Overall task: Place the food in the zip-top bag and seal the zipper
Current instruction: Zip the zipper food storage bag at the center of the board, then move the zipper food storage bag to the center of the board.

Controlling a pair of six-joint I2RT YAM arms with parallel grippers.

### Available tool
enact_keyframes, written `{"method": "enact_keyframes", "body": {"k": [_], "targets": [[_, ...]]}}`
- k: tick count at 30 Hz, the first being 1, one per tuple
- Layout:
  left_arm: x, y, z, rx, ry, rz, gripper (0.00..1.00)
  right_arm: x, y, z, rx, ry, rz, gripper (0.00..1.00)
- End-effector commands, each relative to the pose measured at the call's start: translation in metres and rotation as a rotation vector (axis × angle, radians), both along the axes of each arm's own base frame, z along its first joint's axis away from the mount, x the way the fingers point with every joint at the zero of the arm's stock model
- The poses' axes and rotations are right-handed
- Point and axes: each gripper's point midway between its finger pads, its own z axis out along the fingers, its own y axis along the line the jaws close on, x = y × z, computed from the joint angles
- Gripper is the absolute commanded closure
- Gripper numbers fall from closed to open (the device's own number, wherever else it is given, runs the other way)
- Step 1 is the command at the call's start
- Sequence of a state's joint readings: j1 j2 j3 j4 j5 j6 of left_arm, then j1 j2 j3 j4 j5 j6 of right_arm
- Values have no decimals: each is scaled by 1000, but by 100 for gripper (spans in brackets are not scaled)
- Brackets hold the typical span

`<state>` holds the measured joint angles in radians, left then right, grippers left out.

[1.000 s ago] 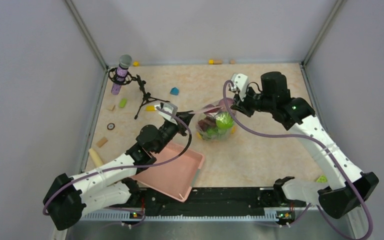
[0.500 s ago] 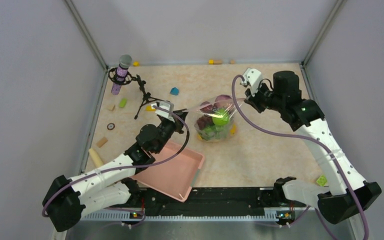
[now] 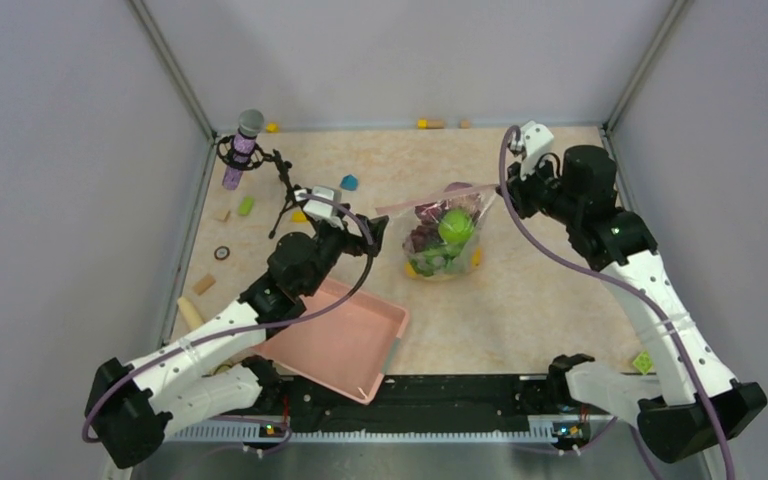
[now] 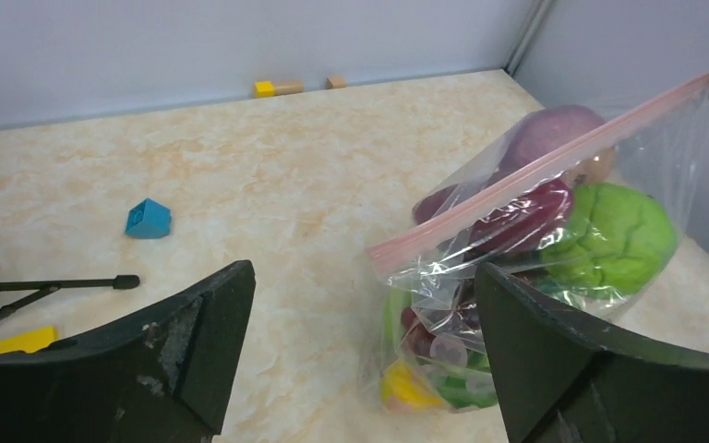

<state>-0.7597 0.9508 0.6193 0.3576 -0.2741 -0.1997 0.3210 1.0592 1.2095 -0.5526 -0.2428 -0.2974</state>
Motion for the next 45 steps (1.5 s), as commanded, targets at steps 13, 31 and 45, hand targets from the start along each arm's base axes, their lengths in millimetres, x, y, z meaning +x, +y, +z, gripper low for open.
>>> {"method": "enact_keyframes", "body": {"k": [13,31,45], "targets": [[-38,18,26,-176,27,-48,2,91,-142,-31,311,157,-871,100],[-25,12,-14,-133,140,-2,2,62,-268,-167,426,419,-1256,100],[-34,35,-17,-203,223,92,2,17,-218,-152,532,423,-1100,6]]}}
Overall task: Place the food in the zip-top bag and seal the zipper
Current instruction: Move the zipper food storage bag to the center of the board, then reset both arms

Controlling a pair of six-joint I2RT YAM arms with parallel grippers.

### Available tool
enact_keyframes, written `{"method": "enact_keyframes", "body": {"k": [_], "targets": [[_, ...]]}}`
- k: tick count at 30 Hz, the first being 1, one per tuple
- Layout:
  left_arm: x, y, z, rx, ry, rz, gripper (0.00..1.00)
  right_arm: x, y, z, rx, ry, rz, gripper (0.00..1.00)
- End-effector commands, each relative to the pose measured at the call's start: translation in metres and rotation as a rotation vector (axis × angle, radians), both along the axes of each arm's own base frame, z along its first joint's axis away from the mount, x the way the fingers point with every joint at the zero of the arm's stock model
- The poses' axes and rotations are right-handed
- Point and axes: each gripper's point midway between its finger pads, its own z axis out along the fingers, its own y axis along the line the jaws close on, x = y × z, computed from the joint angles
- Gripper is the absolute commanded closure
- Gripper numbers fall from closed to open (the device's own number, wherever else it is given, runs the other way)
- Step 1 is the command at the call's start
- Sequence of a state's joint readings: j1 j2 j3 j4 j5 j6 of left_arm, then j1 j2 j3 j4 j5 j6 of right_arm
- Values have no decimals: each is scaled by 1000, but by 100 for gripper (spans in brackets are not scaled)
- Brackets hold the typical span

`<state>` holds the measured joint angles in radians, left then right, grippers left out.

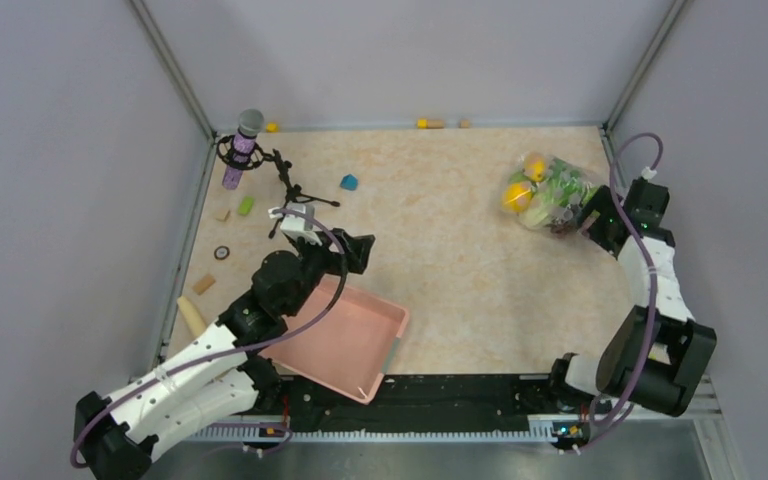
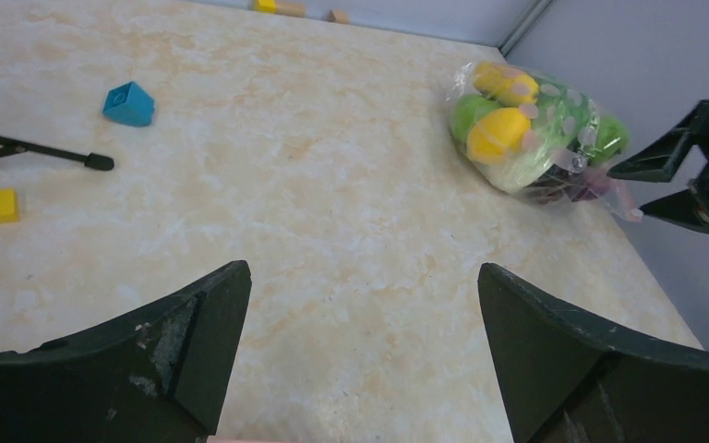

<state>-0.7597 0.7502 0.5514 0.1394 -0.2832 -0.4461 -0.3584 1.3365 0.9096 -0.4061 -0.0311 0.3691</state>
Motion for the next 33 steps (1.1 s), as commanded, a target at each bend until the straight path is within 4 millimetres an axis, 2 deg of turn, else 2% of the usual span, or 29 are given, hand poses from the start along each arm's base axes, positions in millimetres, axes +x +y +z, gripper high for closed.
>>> {"method": "enact_keyframes", "body": {"k": [1,2,6,8,12,15,20,24,33], "targets": [[1,17,2,-38,72,99,2,-9,28,46,35,-167,99,2],[0,20,-1,-31,94,116,2,-15,37,57,43,-207,128,1],[-8,35,-9,-14,193,174,2,-45,62,68,77,-256,198,1],[-15,50,-13,5,246,226,2,-61,73,64,83,-256,235,1],[-29,68,-30,52,292,261,2,-79,90,58,106,-315,266,1],[-33,75,-37,78,274,260,2,-86,91,60,79,-356,261,1],[-38,66,-47,36,234,189,2,-91,105,74,77,-469,327,1],[-40,66,-47,-5,208,179,2,-94,102,86,40,-528,302,1],[-42,68,-45,-37,192,181,2,-99,93,90,-21,-549,257,1]]}}
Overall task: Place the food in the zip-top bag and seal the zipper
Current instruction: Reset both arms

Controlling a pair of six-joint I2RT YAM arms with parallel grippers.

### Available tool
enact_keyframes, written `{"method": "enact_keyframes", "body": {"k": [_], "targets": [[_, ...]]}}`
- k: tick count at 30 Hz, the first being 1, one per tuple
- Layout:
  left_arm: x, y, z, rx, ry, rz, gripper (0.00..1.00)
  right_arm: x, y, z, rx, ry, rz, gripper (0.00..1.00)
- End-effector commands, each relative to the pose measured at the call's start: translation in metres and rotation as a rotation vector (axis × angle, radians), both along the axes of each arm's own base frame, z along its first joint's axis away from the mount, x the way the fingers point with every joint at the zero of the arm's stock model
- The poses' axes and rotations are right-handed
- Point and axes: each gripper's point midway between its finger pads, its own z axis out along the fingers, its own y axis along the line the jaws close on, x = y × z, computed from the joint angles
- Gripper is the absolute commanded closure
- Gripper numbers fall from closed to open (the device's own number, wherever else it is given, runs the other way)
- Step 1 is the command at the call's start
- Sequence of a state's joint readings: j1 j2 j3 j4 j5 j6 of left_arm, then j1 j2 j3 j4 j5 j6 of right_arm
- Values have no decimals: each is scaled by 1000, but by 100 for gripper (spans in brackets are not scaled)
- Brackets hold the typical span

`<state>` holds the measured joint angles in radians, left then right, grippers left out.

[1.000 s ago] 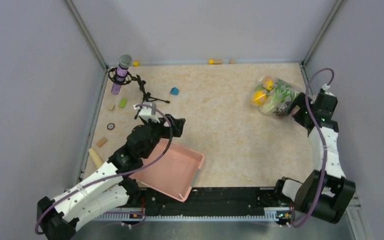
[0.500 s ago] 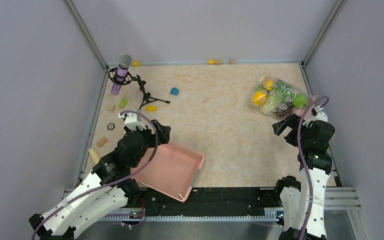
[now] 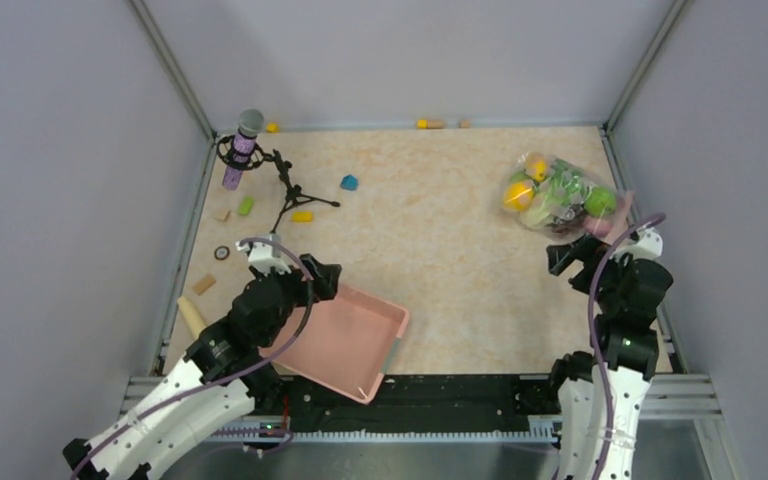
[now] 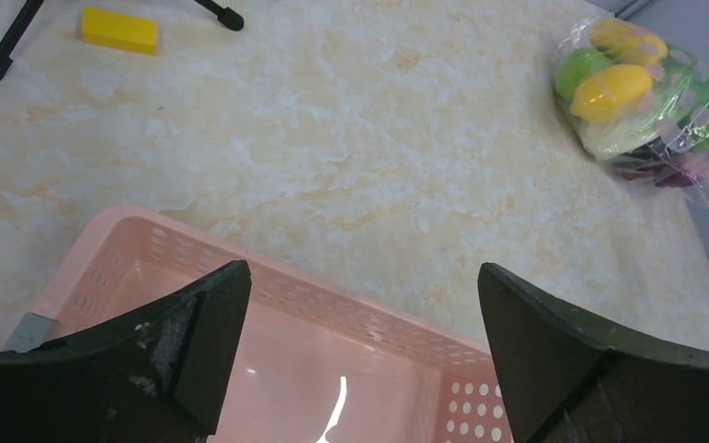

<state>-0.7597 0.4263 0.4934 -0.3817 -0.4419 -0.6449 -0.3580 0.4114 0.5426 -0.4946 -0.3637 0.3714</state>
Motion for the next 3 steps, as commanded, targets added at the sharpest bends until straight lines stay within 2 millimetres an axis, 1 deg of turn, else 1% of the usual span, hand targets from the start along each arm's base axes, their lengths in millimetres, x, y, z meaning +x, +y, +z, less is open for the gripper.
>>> {"method": "enact_keyframes", "body": {"k": [1,3], "targets": [[4,-5,14,-49,-52,-4,2,1,-4,12,-25,-55,-24,1],[4,-6,14,-48,-48,-8,2,1,-2,13,-22,-60,-10,1]]}}
